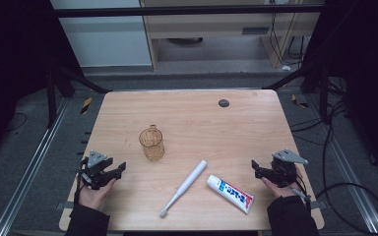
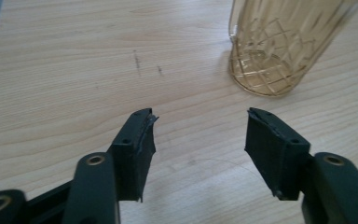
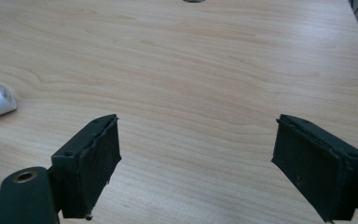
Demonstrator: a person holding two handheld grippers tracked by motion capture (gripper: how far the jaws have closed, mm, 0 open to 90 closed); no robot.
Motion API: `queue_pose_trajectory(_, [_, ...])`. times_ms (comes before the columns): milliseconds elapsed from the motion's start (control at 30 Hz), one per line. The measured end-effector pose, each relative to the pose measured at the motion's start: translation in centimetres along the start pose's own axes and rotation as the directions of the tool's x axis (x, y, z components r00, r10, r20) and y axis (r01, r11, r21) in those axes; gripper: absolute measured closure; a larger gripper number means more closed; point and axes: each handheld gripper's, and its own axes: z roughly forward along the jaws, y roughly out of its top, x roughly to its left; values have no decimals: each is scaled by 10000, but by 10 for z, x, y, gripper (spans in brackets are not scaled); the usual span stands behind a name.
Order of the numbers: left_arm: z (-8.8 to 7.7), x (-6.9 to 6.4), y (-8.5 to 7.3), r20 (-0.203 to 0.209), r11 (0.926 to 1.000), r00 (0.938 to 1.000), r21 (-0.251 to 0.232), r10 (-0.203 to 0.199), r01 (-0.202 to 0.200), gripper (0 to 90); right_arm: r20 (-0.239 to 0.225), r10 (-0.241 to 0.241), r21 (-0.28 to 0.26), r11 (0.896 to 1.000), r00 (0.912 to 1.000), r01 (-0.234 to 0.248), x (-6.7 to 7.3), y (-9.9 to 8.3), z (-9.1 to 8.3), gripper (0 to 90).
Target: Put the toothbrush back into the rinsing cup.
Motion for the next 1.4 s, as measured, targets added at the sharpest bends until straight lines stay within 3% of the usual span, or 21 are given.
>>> queue_pose_trajectory(267, [-1,-14,0,492,9993,9986,319,200,-215,563,-2,-412,168,9990,9991,412,4,-3,0,204])
queue_pose_trajectory(567, [-2,-41,0,1375,9950,9884,678,641,-739,699,-150,-516,363,9980,9986,521,7,-3,1,262])
queue_pose_trajectory(733, [1,-55,-1,1844,9921,9800,850,754,-924,771,-229,-549,377,9977,9982,557,7,-4,1,276])
queue_pose_trajectory(1000, [3,-79,-2,2671,9809,9568,1215,1150,-1518,864,-261,-572,406,9975,9980,582,8,-5,1,287])
queue_pose_trajectory(1033, [3,-79,-2,2671,9809,9568,1215,1150,-1518,871,-261,-572,406,9975,9980,582,8,-5,1,287])
queue_pose_trajectory(1067, [4,-85,-4,2845,9782,9513,1312,1183,-1609,881,-252,-591,423,9973,9979,601,8,-5,1,288])
queue_pose_trajectory(1267, [4,-101,-6,3090,9689,9397,1467,1466,-1994,895,-251,-485,398,9980,9985,495,9,-5,-1,288])
queue_pose_trajectory(1400, [5,-112,-10,3286,9604,9298,1605,1655,-2277,896,-154,-676,394,9969,9976,682,10,-6,-1,288])
